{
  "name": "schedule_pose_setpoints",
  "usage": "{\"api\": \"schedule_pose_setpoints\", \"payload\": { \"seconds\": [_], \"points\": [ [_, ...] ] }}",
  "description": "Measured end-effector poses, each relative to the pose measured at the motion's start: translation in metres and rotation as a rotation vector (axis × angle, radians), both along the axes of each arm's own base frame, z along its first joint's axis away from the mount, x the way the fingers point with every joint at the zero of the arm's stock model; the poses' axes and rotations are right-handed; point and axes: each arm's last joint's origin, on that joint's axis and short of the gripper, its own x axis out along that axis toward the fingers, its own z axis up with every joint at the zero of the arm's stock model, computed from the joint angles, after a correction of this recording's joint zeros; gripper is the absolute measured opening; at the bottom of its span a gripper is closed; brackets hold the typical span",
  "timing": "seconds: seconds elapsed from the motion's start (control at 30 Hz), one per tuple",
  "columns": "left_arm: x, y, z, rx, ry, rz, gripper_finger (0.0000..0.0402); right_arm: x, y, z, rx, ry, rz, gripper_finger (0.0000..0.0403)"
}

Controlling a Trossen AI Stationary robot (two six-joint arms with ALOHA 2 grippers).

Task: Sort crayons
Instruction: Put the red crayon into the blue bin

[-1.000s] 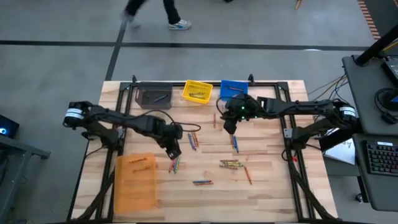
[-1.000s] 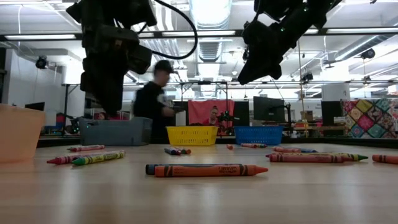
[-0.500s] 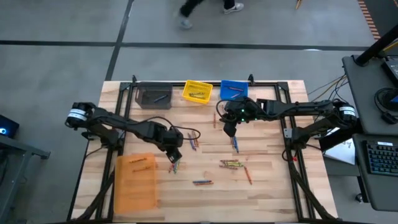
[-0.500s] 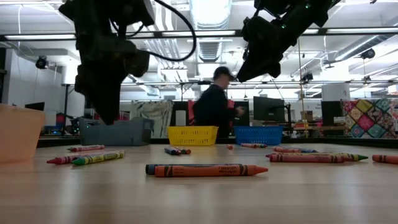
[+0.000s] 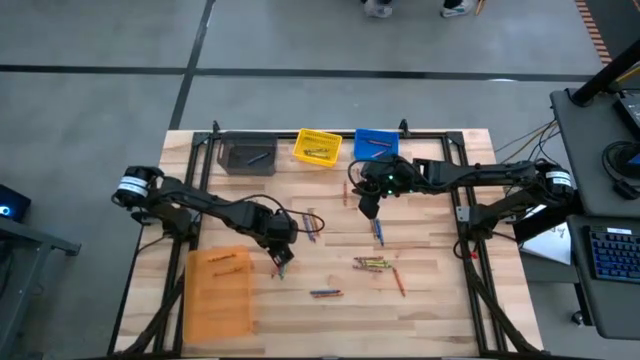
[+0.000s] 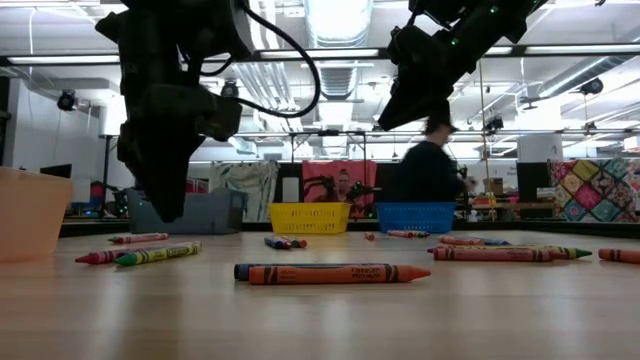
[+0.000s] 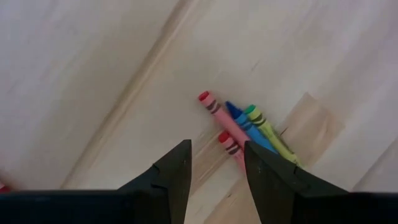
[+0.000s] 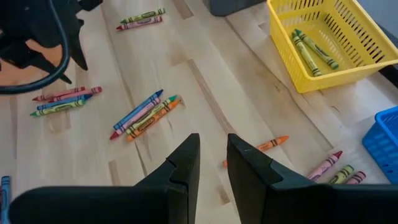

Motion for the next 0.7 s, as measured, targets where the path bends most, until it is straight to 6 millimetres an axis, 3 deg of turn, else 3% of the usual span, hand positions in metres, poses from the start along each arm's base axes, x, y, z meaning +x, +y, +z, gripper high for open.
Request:
{"api": "schedule_pose_setpoints", "payload": {
  "seconds": [0.7],
  "points": [
    [-0.0010, -0.0105, -0.0109, 0.008, 0.011, 0.023, 0.0129, 0.0009, 0.0029, 0.0000, 0.001, 0.000, 0.010, 0.0075]
  ]
}}
